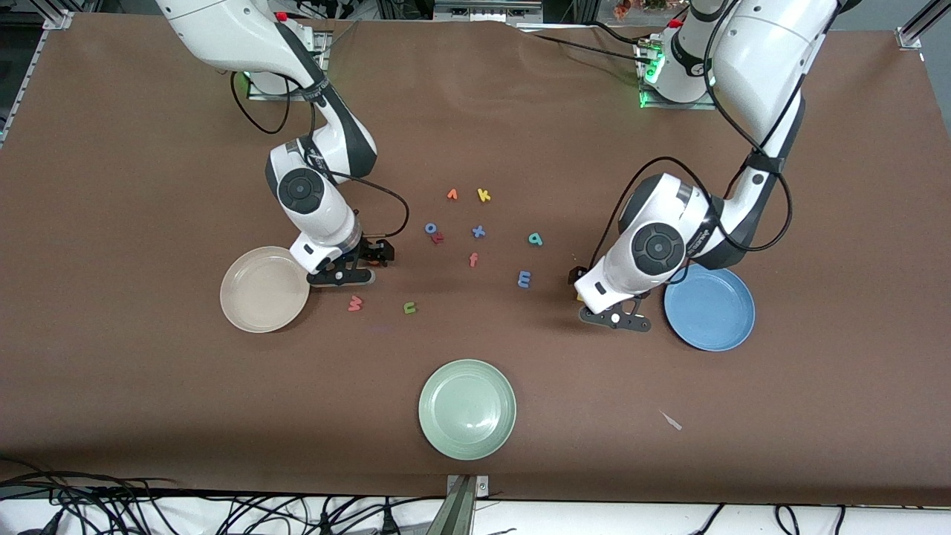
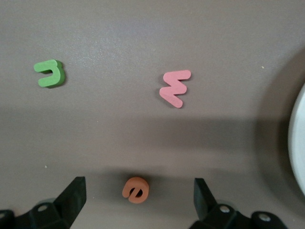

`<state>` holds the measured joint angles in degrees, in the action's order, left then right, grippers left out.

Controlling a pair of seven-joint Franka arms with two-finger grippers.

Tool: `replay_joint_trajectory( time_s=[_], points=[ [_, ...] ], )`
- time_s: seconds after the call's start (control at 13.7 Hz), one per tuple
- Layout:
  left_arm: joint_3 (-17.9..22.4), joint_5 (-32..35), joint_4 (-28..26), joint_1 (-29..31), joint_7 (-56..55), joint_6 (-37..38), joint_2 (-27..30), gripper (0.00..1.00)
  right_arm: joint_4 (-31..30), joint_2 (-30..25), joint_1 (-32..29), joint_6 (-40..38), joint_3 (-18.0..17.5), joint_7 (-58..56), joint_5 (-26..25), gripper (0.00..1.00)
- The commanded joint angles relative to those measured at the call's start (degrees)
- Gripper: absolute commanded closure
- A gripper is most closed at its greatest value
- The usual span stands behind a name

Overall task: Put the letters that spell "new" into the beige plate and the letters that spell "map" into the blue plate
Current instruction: 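Grasp the orange letter with the right gripper while the left gripper grasps yellow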

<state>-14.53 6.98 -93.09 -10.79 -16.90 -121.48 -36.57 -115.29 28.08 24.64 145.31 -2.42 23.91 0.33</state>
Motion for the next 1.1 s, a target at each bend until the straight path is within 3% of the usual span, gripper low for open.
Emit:
replay_joint_trajectory(
  time_s=[0.0,0.44,0.95,1.02],
  points=[
    [0.12,-0.04,0.80,-0.90,-0.50,-0.68,-1.83,0.00,-1.25,0.31,1.10,2.78,0.14,0.87,0.46,0.01],
    [0.21,0.14,-0.34,-2.48,-0.41,-0.95,-2.53,0.00,-3.10,1.19,1.90,6.13,0.14,1.84,0.46,0.04],
    [0.38,0.14,-1.31,-0.63,0.20,-3.05,-4.65,0.01,-3.10,1.98,2.16,6.83,0.14,1.84,0.46,0.31],
    [0.38,0.23,-1.31,-0.64,0.29,-3.23,-4.73,0.05,-3.10,1.98,2.16,6.83,0.14,1.84,0.46,0.33]
  ],
)
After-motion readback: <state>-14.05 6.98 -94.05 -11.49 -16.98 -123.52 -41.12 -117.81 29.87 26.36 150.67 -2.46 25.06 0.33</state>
